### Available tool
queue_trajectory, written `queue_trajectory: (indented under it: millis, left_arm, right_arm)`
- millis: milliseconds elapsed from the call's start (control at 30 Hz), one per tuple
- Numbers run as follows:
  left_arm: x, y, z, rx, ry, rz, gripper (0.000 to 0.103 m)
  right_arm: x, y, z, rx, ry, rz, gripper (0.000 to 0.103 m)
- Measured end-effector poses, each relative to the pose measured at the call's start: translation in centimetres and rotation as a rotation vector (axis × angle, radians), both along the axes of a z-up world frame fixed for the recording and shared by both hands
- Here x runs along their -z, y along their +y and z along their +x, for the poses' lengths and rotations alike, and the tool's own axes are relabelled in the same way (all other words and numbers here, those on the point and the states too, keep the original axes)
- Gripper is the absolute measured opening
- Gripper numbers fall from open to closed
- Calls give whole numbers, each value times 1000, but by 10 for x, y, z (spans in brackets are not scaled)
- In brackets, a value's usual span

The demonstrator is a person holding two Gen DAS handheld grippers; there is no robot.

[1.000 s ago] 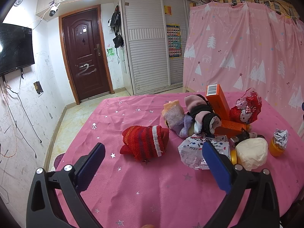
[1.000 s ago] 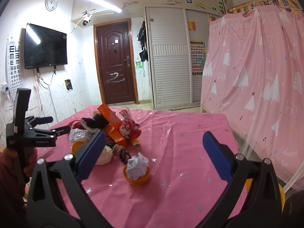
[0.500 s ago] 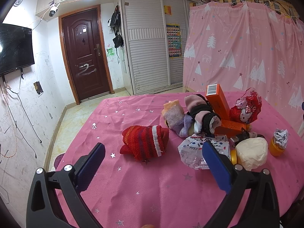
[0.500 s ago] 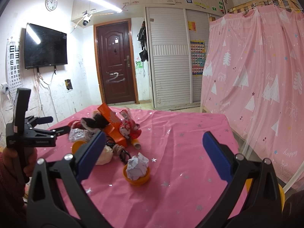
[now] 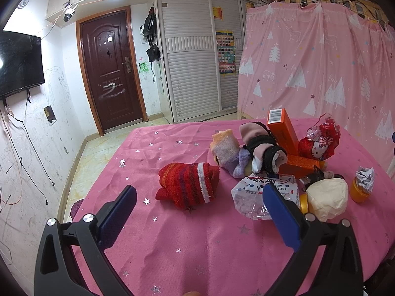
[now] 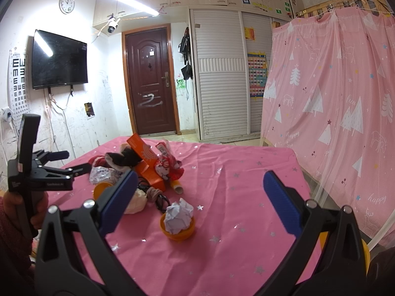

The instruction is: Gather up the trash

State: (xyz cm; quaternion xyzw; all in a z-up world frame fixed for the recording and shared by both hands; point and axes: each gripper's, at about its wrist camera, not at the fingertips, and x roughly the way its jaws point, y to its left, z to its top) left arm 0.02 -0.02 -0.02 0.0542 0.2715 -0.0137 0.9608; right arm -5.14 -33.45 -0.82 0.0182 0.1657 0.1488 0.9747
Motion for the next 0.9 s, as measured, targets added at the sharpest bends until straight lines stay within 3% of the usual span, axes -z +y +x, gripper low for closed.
queue_trajectory:
  millis: [667,900]
  left_arm:
    - [3,0,2,5,11,-11,95]
    - [-7,17,13,23,37,-45,95]
  right_arm:
    - [0,0,0,0,2,-2,98]
    - [-1,4,3,-53,55,2,98]
